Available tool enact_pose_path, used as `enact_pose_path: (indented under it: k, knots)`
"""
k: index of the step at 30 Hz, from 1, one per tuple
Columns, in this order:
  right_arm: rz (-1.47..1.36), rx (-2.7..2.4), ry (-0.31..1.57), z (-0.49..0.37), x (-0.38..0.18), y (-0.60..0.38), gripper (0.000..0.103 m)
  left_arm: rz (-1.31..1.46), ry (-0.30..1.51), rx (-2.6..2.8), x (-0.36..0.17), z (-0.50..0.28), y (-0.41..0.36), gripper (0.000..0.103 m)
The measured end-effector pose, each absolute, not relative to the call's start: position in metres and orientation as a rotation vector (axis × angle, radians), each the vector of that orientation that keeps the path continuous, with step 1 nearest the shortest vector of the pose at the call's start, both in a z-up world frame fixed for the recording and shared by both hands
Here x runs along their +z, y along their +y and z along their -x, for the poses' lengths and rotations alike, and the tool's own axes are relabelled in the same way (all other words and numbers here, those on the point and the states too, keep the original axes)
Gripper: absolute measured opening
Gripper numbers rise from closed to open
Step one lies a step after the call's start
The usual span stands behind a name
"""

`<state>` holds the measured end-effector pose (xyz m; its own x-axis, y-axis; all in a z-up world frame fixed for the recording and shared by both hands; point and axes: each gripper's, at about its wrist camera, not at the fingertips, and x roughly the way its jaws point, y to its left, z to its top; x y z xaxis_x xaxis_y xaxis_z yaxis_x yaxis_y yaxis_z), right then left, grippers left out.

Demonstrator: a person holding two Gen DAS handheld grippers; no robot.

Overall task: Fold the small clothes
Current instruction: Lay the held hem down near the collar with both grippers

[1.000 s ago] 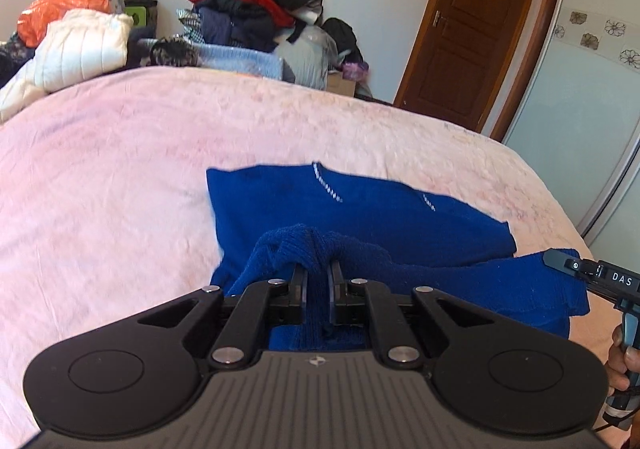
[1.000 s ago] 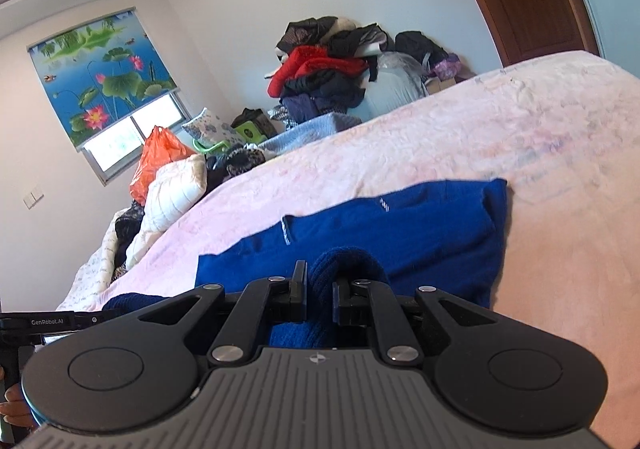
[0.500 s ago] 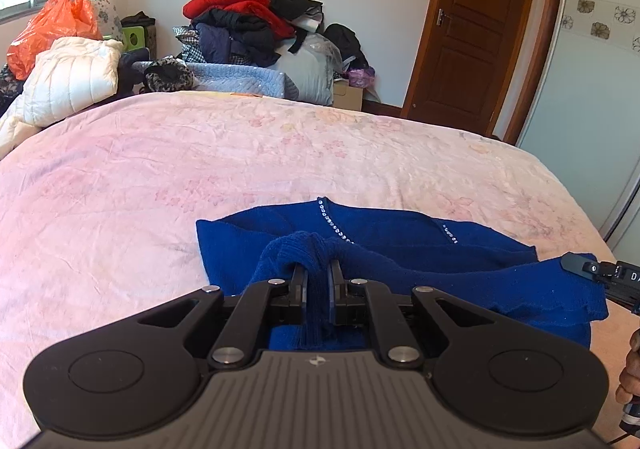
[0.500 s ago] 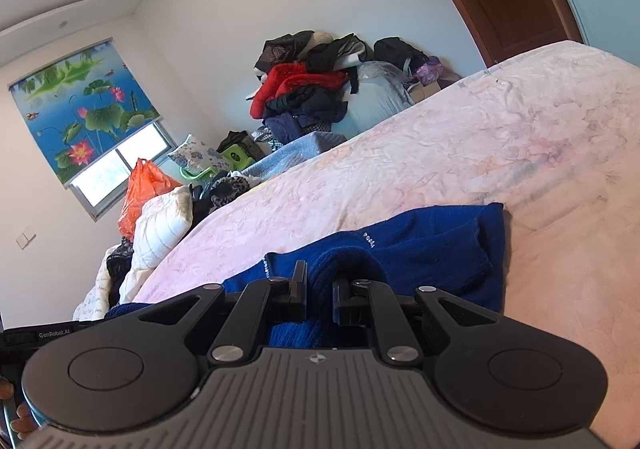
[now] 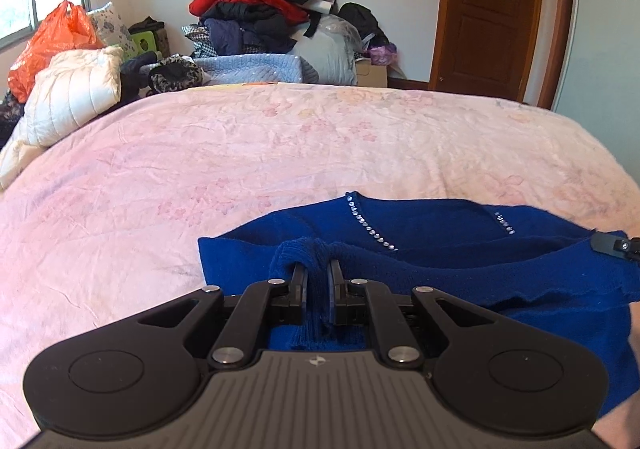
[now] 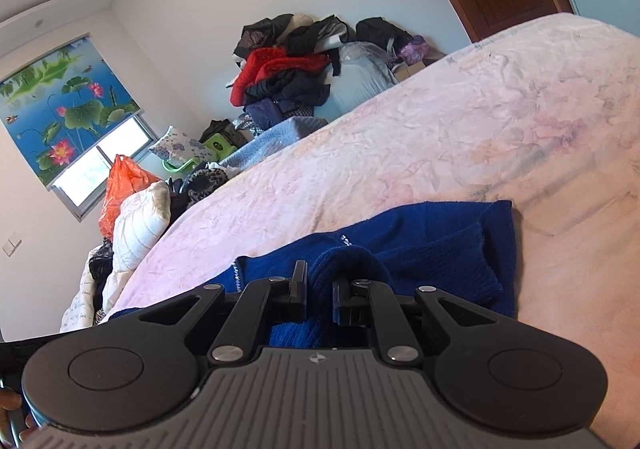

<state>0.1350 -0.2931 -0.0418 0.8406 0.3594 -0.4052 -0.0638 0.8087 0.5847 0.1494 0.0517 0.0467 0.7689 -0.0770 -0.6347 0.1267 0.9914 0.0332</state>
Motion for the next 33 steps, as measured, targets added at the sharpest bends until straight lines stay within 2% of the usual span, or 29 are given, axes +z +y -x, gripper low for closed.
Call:
enact_pose_path:
  k: [13, 29, 31, 33]
  knots:
    - [-0.624, 0.215, 0.612, -0.164, -0.076, -0.297, 0.015, -0.149, 0.724, -0.064, 0.012, -0.177, 0.038, 0.009]
    - [-0.605, 0.219, 0.601, -0.187, -0.067, -0.299, 0.015, -0.128, 0.728, -0.027, 0.012, -0.215, 0.034, 0.009]
    - [-0.631, 0.222, 0.626, -0.193, -0.072, -0.301, 0.016, -0.131, 0.732, -0.02, 0.011, -0.222, 0.033, 0.009]
    - [-0.661, 0.226, 0.646, -0.196, -0.075, -0.303, 0.021, -0.128, 0.725, -0.02, 0.013, -0.226, 0.033, 0.009]
